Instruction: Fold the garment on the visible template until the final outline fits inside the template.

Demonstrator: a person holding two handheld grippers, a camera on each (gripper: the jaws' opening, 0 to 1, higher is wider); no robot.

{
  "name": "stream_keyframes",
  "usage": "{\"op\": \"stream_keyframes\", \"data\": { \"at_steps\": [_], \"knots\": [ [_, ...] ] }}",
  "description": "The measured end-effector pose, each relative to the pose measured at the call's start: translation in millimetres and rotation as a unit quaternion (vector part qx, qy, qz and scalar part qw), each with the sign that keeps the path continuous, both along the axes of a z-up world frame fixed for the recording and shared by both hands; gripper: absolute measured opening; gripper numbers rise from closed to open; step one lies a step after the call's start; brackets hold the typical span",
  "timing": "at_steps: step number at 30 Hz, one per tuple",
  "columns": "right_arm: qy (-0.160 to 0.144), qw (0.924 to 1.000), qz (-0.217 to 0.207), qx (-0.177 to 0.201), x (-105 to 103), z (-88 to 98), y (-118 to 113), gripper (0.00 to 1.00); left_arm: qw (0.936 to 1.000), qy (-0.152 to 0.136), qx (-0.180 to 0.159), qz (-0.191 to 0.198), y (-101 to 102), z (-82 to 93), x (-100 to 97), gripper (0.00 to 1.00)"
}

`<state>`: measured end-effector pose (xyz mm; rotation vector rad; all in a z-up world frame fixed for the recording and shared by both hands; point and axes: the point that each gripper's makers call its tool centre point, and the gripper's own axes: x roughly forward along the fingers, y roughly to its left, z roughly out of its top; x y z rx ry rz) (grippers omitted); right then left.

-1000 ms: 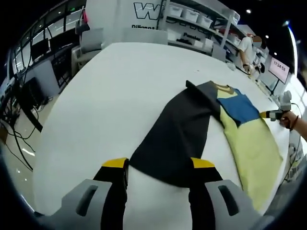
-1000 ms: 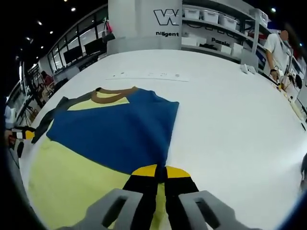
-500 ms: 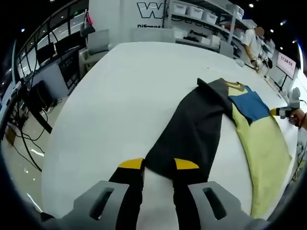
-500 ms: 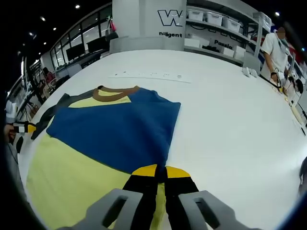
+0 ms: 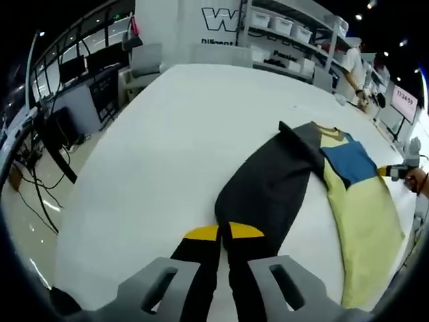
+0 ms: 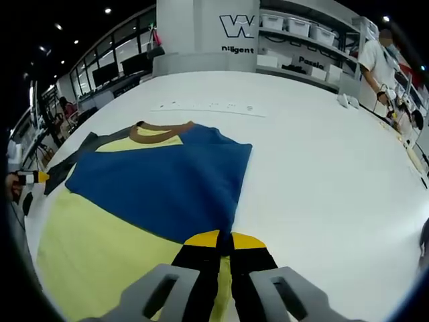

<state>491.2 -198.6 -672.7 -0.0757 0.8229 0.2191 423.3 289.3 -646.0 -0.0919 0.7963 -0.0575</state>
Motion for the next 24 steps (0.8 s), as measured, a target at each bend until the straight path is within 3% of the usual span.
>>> {"op": "stream_keyframes", "data": {
  "at_steps": [9,24],
  "knots": [
    [-0.002,1.0000,-0.003,0.005,0.1,0.2,-0.5,0.00,0.9999,-0.009,0.003,0.014,16.2,16.1,-4.2,0.05],
    [0.001,1.0000,-0.009,0.003,0.9,0.0,-1.8,0.00,0.9989,-0.007,0.045,0.011,62.7,40.4,-13.2,0.05]
  ]
}}
